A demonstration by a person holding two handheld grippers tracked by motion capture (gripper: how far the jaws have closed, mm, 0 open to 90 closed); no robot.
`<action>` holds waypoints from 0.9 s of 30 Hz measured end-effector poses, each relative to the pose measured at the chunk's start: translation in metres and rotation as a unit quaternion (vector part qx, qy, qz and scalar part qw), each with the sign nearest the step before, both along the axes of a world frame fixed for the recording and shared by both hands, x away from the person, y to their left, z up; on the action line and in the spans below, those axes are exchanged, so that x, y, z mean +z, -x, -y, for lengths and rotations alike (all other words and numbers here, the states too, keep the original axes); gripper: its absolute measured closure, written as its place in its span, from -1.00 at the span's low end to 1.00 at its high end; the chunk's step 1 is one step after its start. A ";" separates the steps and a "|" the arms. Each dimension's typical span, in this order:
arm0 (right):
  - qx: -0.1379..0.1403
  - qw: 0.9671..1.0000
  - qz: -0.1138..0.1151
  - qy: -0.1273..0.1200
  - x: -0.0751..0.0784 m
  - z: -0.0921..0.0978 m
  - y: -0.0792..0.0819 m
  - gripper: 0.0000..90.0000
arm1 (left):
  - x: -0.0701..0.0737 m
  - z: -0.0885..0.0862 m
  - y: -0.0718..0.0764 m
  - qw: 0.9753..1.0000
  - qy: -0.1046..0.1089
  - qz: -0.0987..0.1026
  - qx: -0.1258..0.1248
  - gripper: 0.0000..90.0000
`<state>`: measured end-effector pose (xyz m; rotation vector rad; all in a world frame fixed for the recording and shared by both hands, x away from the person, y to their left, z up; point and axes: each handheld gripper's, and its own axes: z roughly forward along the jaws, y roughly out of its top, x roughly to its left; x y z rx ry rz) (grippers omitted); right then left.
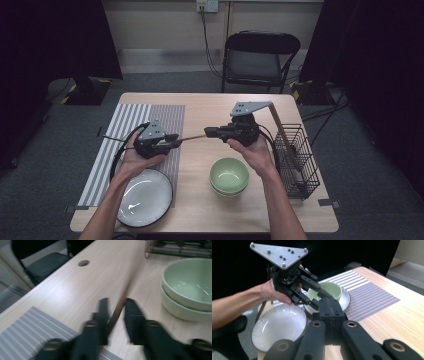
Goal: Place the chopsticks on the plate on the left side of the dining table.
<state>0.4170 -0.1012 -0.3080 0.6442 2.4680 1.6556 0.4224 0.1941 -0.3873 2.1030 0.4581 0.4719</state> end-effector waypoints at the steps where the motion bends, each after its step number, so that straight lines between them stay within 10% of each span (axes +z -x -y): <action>1: 0.000 1.000 -0.001 0.003 0.000 -0.001 0.000 1.00 | -0.001 0.002 0.000 1.000 0.006 -0.006 0.002 0.85; 4: -0.003 1.000 0.005 -0.009 0.001 0.000 0.000 1.00 | -0.006 0.006 0.001 1.000 -0.004 -0.016 -0.013 0.89; 17: -0.020 0.998 0.003 -0.053 -0.009 -0.003 -0.006 0.64 | 0.009 -0.002 0.007 0.993 0.108 -0.032 -0.033 0.89; 27: -0.048 0.995 0.009 -0.083 -0.010 -0.007 -0.011 0.42 | 0.017 0.002 0.014 0.983 0.168 -0.042 -0.065 0.89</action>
